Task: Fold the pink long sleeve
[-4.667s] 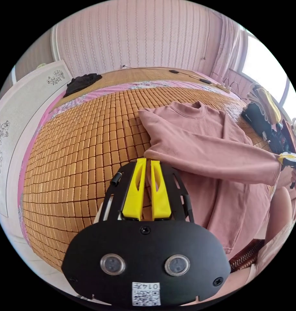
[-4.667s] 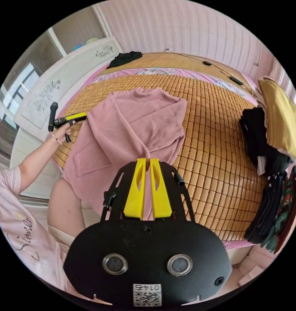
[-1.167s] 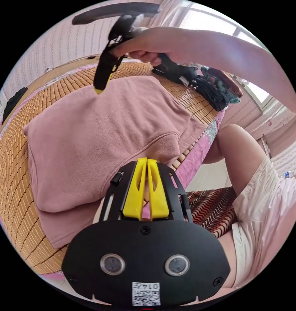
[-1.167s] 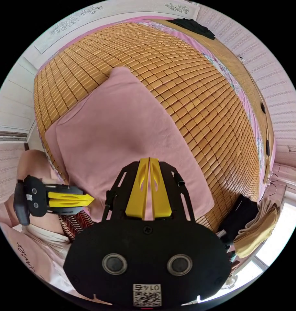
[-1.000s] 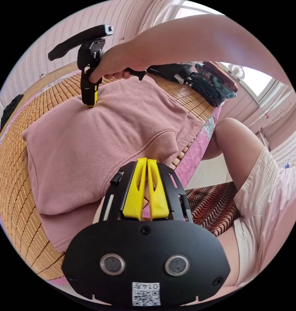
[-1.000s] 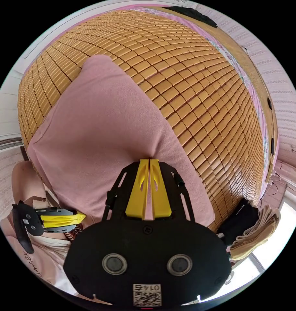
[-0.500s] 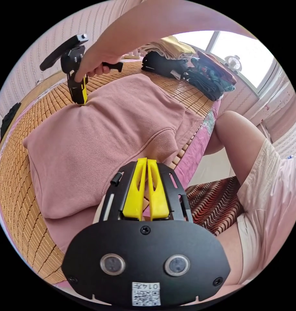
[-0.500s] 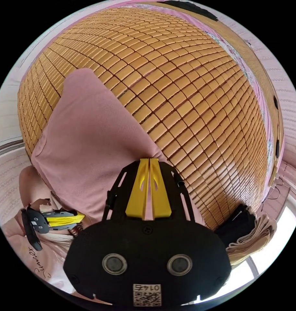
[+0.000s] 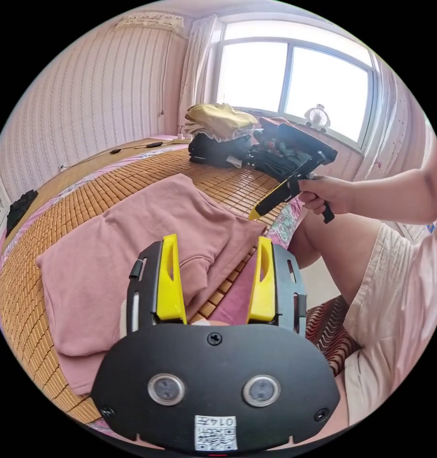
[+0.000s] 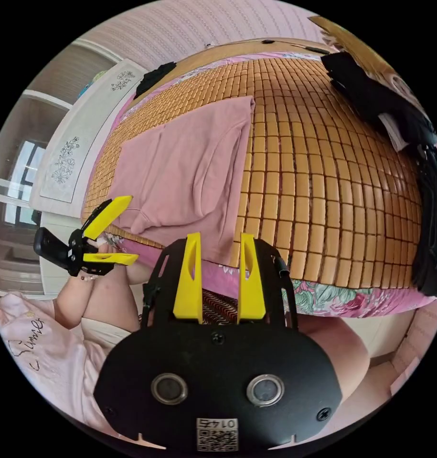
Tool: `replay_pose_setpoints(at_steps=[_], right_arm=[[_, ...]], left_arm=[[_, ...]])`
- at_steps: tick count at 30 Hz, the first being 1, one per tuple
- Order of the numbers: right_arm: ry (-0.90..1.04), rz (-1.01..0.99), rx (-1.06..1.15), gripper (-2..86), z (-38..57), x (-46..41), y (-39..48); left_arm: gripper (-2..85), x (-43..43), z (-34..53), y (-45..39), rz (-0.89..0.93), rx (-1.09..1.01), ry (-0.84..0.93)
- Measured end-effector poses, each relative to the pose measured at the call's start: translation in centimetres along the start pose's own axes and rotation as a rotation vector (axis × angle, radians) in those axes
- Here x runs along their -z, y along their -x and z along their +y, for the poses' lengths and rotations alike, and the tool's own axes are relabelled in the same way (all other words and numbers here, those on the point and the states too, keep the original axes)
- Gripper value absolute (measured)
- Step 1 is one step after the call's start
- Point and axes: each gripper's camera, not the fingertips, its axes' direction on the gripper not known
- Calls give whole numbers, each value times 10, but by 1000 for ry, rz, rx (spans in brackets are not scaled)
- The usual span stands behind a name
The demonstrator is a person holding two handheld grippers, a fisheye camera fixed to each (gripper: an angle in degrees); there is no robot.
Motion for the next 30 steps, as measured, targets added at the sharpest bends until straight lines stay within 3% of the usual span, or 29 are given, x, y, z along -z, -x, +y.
replay_pose_setpoints(at_steps=[7,11,15,17,19,24,26,28,30], right_arm=[[-64,-362,12,43,32,53,-57],[-66,-559,101,33,62,100,-60],[-109,-508,169,29,101,136,-71],[-220,-461,18,68,129,145,-119],[-232,-427,-115,202,139,137,-156],[-189,-544,-235,252,134,101,-198],[-135,-649,-260,233,121,81,-208],[-142,-813,-274,159,115,74,-217],[-182,-796,-301,95,115,83,-222]], left_arm=[[233,-41,-32,-48,14,-73,113],[94,-33,-47,-62,-86,-66,173],[35,5,-28,-85,-78,-42,193],[26,18,-18,-92,-68,-1,218],[20,32,-10,-97,-71,35,209],[13,68,-5,-101,-102,121,208],[13,79,-6,-102,-115,131,199],[13,89,-5,-103,-127,134,186],[13,99,-2,-101,-129,155,180]])
